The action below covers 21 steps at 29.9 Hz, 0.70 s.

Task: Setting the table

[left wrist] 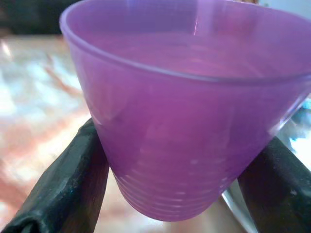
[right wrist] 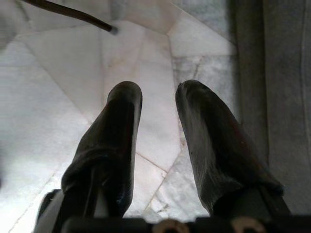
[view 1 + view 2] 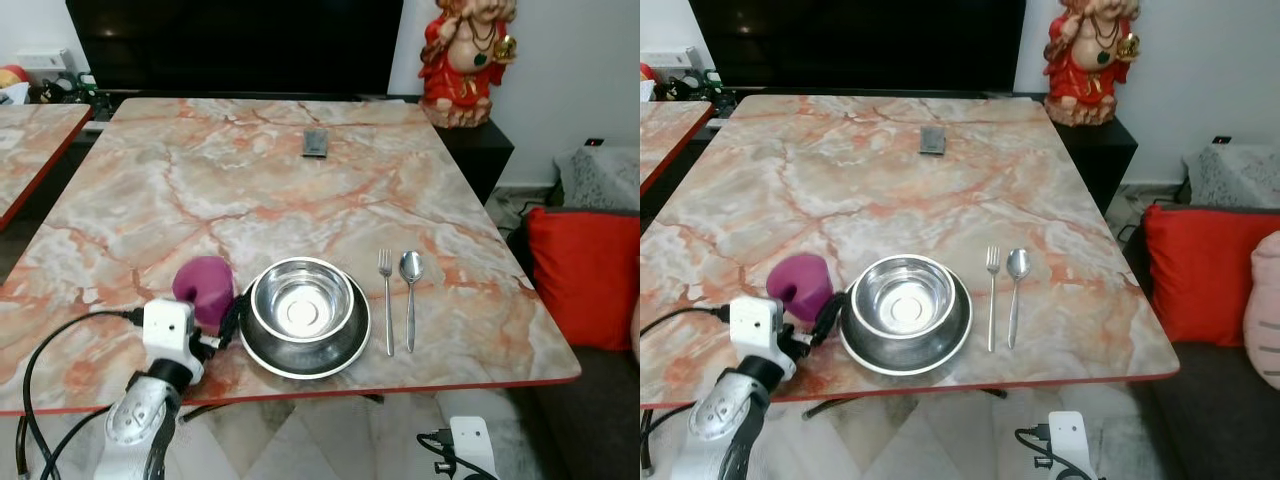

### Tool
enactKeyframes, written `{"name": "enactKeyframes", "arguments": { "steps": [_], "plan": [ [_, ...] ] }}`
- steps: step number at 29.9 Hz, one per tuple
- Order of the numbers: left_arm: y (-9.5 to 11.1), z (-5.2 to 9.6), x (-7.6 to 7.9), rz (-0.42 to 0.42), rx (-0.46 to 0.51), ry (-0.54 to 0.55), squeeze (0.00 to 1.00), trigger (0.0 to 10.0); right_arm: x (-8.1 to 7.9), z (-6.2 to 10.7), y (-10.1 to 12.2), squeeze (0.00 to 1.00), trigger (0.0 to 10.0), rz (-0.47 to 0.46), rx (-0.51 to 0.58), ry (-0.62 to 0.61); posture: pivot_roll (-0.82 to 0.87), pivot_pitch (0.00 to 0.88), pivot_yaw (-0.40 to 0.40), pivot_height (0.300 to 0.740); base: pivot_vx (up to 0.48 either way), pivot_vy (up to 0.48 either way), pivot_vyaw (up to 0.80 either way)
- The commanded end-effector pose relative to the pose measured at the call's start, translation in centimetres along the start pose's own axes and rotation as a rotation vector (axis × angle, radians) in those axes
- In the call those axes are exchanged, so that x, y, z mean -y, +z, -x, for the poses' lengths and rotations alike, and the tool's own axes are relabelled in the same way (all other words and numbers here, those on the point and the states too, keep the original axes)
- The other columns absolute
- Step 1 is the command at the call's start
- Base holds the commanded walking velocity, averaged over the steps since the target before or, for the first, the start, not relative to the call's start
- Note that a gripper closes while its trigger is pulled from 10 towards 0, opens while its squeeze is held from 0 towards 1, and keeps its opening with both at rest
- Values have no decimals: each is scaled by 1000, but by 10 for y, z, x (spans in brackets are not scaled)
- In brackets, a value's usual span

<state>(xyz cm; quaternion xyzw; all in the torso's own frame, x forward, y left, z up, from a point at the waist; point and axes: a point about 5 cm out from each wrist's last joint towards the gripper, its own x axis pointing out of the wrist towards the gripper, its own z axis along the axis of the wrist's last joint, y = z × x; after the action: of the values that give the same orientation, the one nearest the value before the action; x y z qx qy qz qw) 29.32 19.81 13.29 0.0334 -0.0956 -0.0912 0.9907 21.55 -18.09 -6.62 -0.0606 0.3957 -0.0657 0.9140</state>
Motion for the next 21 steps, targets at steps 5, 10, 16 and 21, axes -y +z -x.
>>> {"name": "enactKeyframes", "arguments": {
  "steps": [5,10,16,21],
  "plan": [
    [0,-22,-10,-49,-55,24,0,10000,1,1,-3,0,10000,-2,-11,-2,31,111,-53,740,0,0,0],
    [-4,-36,-13,-71,-109,33,0,10000,1,0,-3,0,10000,-5,-12,-4,29,102,-51,740,0,0,0],
    [-19,-41,-8,0,-207,45,0,10000,1,1,-4,0,10000,-5,-16,-4,18,93,-46,740,0,0,0],
    [-22,-52,4,63,-213,45,0,10000,0,1,-4,0,10000,-8,-15,-5,17,92,-46,740,0,0,0]
  ]
}}
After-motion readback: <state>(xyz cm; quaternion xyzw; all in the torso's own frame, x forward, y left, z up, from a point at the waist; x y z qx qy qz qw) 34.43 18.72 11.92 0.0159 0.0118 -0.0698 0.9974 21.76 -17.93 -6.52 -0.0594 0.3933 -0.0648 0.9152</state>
